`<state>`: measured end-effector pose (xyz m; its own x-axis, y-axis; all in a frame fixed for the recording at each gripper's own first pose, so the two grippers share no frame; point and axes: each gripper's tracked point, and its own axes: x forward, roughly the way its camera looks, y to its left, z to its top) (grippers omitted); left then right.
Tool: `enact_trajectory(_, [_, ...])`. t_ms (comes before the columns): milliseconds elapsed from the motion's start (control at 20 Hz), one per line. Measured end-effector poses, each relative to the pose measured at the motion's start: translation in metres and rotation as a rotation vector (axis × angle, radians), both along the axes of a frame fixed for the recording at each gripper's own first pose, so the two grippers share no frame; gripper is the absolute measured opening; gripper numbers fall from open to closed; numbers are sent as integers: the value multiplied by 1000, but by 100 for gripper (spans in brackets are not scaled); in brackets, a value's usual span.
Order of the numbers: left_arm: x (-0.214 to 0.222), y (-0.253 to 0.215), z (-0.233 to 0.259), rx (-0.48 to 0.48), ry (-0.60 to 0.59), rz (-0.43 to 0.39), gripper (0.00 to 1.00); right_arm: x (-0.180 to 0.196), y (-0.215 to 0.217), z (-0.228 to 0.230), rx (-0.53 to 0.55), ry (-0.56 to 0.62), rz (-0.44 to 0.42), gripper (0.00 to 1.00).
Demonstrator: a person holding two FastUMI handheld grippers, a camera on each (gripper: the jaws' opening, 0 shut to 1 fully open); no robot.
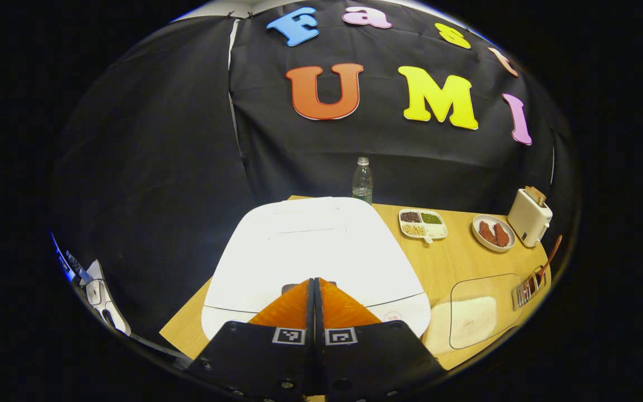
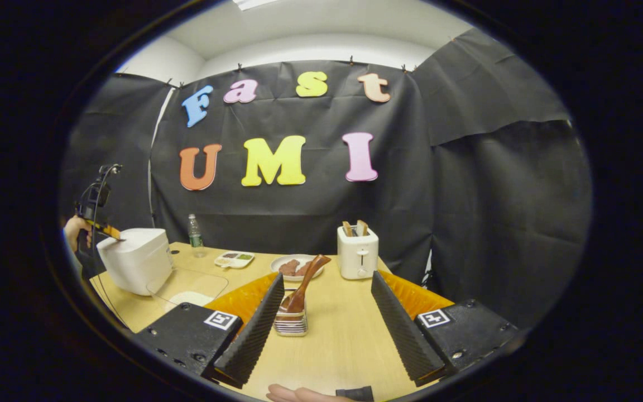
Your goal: Close the left gripper, press the button to open the rice cooker; take a wooden spoon from the chopstick holder with the right hand, scoop a spoonful of rice and pour it into the rice cooker, then put the wooden spoon back into the chopstick holder.
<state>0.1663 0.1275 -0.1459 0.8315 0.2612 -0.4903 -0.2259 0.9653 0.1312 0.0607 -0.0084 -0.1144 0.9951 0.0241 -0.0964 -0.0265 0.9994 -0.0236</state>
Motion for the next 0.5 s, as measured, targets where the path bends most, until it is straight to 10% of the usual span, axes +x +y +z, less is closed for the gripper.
enact_trajectory(500, [-1,1,-10,-4,40,19,0,-3,2,-7,-10,20,7,100])
